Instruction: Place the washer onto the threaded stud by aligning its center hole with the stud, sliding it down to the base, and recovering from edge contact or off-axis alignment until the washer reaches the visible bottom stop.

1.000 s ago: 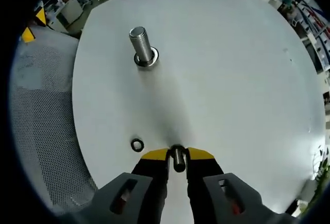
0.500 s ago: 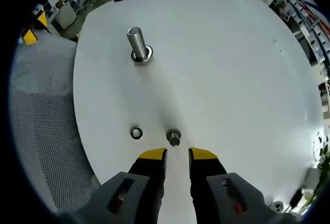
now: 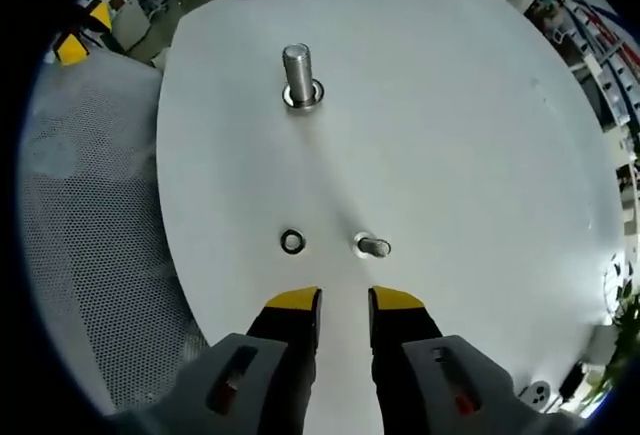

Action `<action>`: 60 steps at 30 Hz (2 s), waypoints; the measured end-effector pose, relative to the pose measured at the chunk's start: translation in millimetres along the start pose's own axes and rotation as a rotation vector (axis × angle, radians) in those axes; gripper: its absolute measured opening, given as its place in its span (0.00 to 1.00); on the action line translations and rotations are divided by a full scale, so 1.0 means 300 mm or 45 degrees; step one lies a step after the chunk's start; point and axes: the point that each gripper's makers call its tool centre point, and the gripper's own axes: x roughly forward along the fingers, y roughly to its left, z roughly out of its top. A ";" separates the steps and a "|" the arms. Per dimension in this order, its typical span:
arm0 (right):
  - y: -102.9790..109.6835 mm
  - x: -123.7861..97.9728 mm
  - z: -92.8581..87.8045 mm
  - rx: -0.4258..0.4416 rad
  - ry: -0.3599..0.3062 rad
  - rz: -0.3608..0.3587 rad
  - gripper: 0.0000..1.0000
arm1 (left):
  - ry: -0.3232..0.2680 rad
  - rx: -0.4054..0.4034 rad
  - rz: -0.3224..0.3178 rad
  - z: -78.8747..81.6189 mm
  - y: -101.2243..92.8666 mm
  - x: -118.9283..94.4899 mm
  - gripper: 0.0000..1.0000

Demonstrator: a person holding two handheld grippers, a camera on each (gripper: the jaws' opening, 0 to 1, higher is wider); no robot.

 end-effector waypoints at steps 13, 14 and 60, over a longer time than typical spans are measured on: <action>0.121 0.072 0.017 -0.028 0.020 0.085 0.23 | -0.006 -0.001 0.011 0.008 0.007 0.001 0.15; 0.126 0.076 0.021 -0.025 0.023 0.089 0.23 | -0.003 0.001 0.009 0.007 0.006 0.001 0.15; 0.109 0.124 0.076 -0.249 0.152 0.077 0.16 | -0.022 -0.013 0.024 0.019 0.010 0.003 0.15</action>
